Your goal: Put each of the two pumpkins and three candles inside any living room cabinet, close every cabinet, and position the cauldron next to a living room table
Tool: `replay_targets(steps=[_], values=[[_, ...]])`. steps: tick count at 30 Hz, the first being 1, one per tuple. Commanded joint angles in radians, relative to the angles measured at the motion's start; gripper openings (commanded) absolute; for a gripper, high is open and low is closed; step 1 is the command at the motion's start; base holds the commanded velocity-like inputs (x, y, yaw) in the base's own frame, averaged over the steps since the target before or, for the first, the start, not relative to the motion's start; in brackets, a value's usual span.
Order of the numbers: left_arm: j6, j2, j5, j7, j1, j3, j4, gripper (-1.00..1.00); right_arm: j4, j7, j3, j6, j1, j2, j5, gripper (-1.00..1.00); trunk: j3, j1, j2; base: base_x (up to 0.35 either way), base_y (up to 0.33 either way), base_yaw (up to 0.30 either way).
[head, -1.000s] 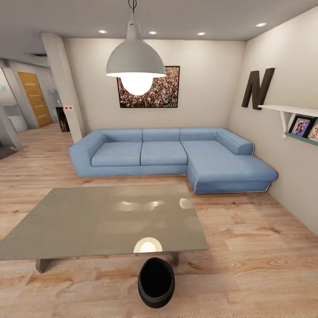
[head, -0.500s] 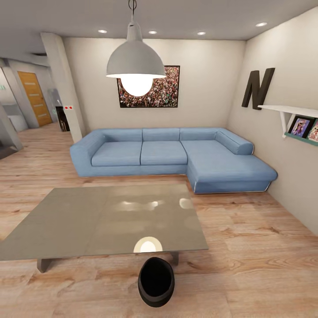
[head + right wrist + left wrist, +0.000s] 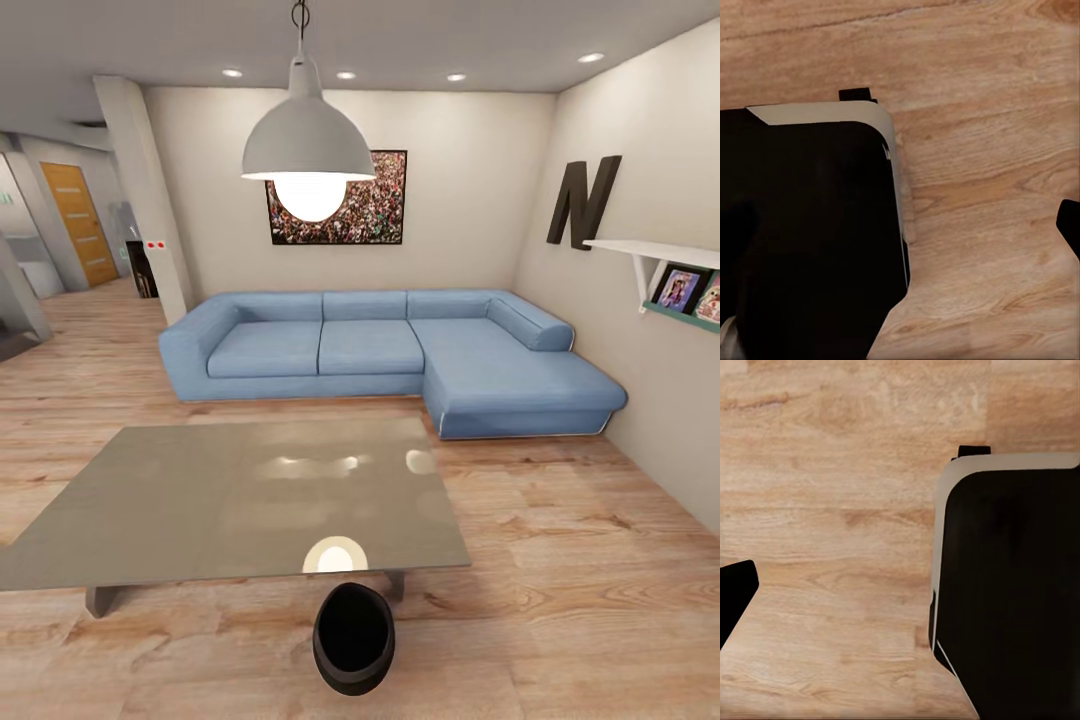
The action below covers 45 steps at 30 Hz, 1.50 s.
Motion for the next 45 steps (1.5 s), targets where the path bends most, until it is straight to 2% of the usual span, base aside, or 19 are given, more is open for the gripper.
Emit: replay_targets(steps=[1, 40, 45], values=[[-0.002, 0.0, 0.009, 0.003, 0.001, -0.009, -0.001, 1.0, 0.004, -0.001, 0.008, -0.006, -0.002, 0.0, -0.01, 1.0, 0.002, -0.004, 0.006, 0.0, 0.0, 0.0], [-0.001, -0.005, 0.005, 0.004, 0.007, -0.01, -0.002, 1.0, 0.004, 0.001, 0.007, -0.009, 0.011, -0.001, -0.009, 1.0, 0.127, -0.153, 0.279, 0.0, 0.0, 0.0], [-0.001, -0.004, 0.007, 0.005, 0.007, -0.009, -0.002, 1.0, 0.004, 0.001, 0.008, -0.009, 0.011, -0.001, -0.008, 1.0, 0.127, -0.153, 0.279, 0.0, 0.0, 0.0]])
